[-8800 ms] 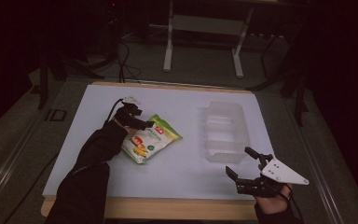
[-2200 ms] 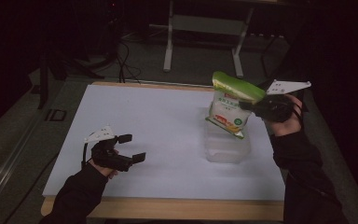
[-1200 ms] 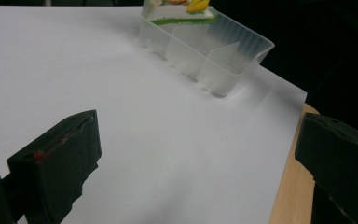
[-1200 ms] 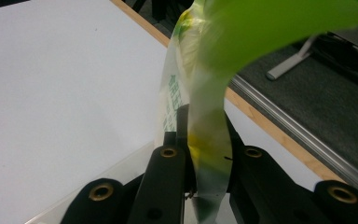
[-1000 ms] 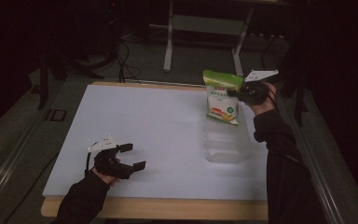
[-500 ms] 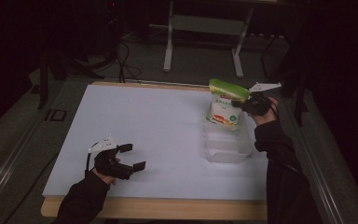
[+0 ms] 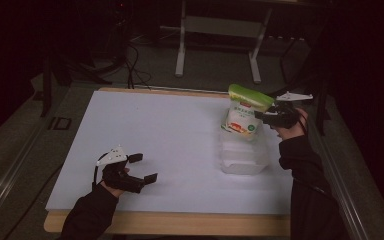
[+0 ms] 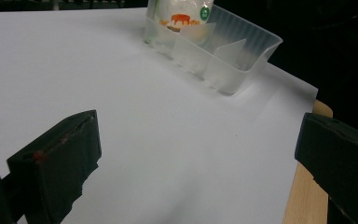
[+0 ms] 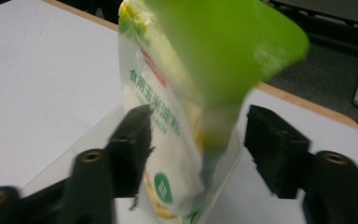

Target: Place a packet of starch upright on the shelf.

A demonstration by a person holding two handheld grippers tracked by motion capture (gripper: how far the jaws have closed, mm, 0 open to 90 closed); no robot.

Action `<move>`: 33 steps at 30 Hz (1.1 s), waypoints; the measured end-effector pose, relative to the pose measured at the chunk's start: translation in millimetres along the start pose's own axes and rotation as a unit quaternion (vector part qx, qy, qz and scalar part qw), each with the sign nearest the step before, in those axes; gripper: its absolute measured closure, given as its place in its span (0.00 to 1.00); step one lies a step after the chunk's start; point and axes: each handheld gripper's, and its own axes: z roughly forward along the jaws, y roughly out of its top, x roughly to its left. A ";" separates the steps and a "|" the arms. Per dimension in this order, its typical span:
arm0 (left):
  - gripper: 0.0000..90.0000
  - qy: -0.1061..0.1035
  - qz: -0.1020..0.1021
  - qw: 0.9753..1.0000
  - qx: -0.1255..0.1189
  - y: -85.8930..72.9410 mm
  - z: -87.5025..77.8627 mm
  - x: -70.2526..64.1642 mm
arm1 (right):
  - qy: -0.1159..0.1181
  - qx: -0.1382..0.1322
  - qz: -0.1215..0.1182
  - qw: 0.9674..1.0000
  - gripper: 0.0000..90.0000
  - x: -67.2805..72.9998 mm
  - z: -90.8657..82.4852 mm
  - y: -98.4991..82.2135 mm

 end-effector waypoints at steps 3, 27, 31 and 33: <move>0.01 0.001 0.002 1.000 -0.003 0.0 -0.7 -0.6 | -0.019 -0.007 0.019 1.000 0.30 4.1 -10.5 -4.8; 0.01 -0.010 0.017 1.000 -0.008 -1.6 1.3 -6.5 | 0.073 -0.072 0.014 0.995 0.15 83.0 -70.4 -36.0; 0.01 -0.015 0.014 1.000 -0.009 -2.2 1.8 -5.5 | 0.089 -0.079 0.003 0.993 0.15 97.9 -72.7 -37.3; 0.01 -0.015 0.014 1.000 -0.009 -2.3 1.9 -5.5 | 0.092 -0.079 0.003 0.993 0.15 100.9 -73.1 -38.0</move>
